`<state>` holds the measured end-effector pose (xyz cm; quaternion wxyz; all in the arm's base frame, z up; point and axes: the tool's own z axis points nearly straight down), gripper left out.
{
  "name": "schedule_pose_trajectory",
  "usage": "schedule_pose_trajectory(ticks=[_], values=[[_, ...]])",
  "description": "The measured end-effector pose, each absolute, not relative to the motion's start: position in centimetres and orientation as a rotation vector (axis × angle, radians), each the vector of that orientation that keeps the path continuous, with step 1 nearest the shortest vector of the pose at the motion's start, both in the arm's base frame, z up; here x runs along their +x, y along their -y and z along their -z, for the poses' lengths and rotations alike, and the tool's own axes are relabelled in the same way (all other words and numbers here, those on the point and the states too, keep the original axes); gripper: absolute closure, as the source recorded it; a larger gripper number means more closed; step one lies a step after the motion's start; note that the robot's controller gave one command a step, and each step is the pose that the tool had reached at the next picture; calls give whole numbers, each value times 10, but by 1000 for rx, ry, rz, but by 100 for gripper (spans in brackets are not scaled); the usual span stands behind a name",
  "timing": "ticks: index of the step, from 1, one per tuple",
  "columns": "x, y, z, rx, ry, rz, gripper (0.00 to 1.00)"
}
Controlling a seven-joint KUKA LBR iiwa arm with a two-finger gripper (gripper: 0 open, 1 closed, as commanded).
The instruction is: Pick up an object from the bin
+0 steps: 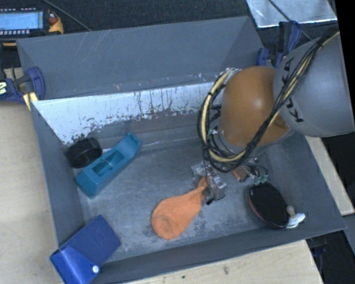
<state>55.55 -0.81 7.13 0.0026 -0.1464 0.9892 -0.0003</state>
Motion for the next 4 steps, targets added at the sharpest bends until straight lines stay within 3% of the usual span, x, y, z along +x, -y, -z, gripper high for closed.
schedule_pose_trajectory(ticks=[4], values=[[555,8,-71,-461,-3102,1,100]])
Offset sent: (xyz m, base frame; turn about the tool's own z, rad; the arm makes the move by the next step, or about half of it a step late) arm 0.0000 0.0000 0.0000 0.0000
